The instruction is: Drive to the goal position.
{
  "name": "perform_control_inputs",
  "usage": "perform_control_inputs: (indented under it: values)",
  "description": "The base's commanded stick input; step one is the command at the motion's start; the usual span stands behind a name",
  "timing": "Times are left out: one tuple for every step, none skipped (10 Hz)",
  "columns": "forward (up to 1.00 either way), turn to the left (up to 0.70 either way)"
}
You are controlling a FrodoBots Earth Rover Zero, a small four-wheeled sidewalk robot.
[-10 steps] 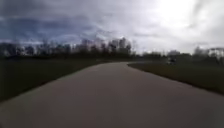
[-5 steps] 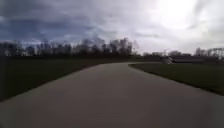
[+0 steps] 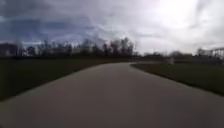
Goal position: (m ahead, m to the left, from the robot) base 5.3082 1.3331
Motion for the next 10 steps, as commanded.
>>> perform_control_inputs:
  values:
    - [1.0,0.0]
    - [1.0,0.0]
    - [1.0,0.0]
    - [1.0,0.0]
    - [1.0,0.0]
    - [1.0,0.0]
    - [1.0,0.0]
    - [1.0,0.0]
    - [1.0,0.0]
    - [1.0,0.0]
